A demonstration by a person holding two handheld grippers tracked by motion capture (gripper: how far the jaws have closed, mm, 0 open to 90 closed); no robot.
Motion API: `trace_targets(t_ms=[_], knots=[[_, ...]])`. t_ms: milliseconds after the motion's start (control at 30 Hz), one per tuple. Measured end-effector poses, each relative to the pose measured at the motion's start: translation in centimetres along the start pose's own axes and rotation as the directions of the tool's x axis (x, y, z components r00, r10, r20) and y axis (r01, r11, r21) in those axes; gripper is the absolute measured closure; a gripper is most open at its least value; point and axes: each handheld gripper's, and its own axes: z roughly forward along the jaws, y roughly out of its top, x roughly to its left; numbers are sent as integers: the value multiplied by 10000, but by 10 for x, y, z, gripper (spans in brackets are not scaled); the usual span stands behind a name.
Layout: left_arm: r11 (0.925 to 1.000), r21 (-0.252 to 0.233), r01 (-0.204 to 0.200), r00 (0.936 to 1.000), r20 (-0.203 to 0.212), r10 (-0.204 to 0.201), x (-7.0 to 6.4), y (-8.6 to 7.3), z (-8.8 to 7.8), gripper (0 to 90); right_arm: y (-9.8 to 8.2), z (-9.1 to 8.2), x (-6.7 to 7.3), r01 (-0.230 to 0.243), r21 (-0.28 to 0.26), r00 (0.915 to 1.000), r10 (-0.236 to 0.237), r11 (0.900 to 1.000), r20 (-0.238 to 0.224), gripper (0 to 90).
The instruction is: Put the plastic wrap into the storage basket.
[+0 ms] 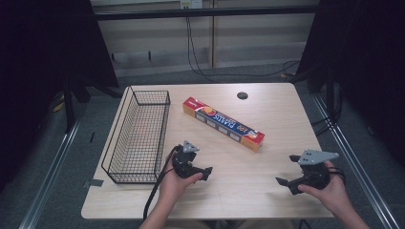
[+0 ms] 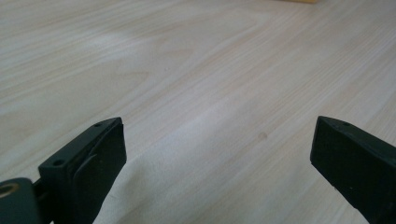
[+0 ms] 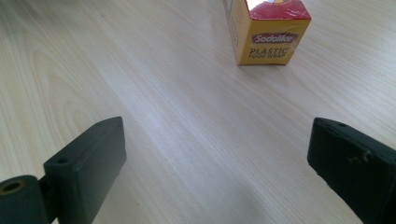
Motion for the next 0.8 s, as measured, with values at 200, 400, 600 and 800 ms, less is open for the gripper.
trace_targets(t_ms=[200, 400, 600, 800], knots=[[9994, 168, 297, 9994, 173, -299, -3, 17, 8, 36, 0, 3, 1, 129, 58, 9999, -129, 9999, -82, 45], [9981, 192, 592, 9980, 189, -596, -3, 47, 18, 38, 0, 2, 3, 267, 53, 9996, -267, 9996, -106, 46], [9958, 216, 891, 9954, 338, -898, -4, 69, 28, 42, 0, 0, 0, 77, -45, 10000, -78, 10000, -41, 46], [9939, 345, 1051, 9930, 500, -1068, -6, 75, 33, 42, 1, 1, 0, 20, -113, 10000, -20, 9999, -4, 46]])
